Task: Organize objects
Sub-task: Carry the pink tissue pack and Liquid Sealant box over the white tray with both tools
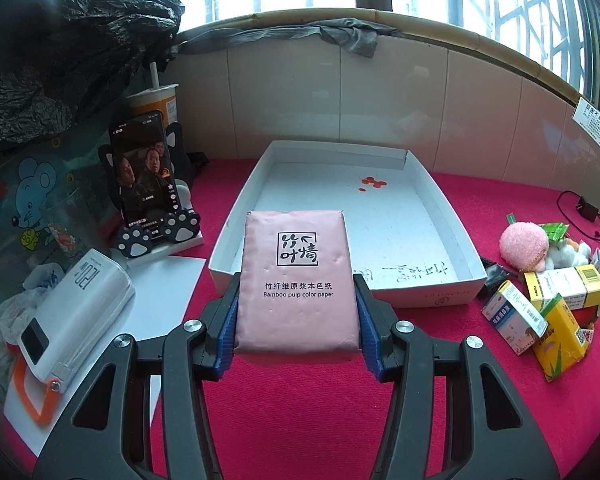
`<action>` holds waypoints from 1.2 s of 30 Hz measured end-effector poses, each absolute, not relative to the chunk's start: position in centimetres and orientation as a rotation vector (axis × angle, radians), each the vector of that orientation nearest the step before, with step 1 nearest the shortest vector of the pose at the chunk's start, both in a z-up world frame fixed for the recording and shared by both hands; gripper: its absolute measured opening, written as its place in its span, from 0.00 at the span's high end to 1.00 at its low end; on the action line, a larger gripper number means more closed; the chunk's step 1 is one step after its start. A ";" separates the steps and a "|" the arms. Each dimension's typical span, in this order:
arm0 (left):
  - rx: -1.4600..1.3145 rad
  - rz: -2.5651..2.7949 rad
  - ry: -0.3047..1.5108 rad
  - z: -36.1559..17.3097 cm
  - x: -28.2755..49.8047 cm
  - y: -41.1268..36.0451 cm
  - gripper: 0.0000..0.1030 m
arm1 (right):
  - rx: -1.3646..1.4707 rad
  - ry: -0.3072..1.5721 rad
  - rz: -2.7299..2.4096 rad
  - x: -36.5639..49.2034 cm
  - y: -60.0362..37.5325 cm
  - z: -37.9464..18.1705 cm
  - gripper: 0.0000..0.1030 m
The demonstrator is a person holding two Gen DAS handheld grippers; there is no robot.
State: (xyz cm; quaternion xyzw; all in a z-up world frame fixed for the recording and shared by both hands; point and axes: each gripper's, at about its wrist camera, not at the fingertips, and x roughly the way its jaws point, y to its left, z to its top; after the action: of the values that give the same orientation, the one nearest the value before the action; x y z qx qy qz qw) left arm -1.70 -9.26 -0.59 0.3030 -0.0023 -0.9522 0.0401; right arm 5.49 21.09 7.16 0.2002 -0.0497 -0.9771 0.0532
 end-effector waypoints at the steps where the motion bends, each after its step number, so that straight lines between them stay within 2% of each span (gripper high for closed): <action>1: 0.927 -2.914 -0.007 -0.4 -1.8 -9.5 0.51 | 0.608 -0.151 -2.961 5.3 20.8 7.3 0.58; 13: 0.920 -2.879 -0.049 0.5 -3.6 -11.4 0.51 | 0.609 -0.157 -2.871 3.0 17.4 8.9 0.58; 36: 0.998 -2.885 -0.088 1.7 -10.1 -11.5 0.51 | 0.749 -0.148 -2.740 -1.7 12.2 7.7 0.58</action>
State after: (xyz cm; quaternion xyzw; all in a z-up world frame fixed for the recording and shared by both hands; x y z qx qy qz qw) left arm -10.12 -11.51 1.73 0.3265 -0.0287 -0.9437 0.0440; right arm -1.71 12.20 7.73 0.2605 -0.0514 -0.9527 0.1478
